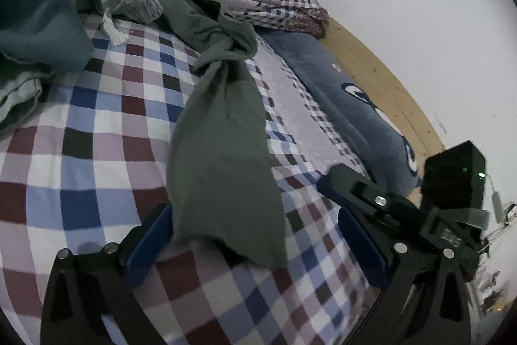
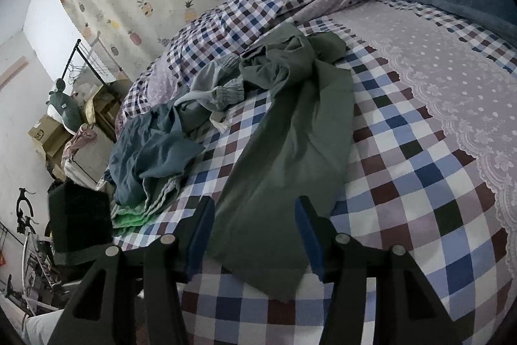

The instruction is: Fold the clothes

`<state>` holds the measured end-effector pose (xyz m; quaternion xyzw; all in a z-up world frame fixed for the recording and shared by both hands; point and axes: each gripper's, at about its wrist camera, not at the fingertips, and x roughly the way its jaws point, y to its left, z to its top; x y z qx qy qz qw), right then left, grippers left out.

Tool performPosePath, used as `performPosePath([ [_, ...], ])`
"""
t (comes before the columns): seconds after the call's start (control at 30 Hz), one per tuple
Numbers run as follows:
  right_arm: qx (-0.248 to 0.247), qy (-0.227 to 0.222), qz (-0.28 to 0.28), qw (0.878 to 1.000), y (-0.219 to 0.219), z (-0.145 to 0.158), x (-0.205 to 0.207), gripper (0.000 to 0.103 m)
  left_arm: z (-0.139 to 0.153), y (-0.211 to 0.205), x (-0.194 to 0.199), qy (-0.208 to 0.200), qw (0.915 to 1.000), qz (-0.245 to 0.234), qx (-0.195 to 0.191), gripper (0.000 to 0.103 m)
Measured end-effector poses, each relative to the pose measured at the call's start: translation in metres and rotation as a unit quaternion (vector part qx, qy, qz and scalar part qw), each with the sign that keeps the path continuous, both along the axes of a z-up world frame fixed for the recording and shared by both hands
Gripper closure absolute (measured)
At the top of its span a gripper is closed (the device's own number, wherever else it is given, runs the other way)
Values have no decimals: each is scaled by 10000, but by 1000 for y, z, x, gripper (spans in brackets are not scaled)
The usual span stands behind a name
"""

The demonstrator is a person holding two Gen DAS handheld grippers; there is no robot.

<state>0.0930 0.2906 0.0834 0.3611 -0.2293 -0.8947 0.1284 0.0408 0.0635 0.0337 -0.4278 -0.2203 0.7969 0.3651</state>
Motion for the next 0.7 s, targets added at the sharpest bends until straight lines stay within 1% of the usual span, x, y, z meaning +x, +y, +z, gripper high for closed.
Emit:
performPosePath([
  [0.1,23,-1,-1,10000,-2,-1,-2,47,0,1,8,-271,9991,-152,273,1],
  [0.23,51,4,-73,10000,-1,-2,-3,47,-4,6,9,-367,9986,-164,348,1],
  [0.5,127,80,-320,9994,11,-1,-5,47,-8,2,-2,-415,9975,215,527,1],
  [0.7,181,-50,-548,9983,24,-8,-7,47,-8,7,-7,-321,9982,356,359,1],
])
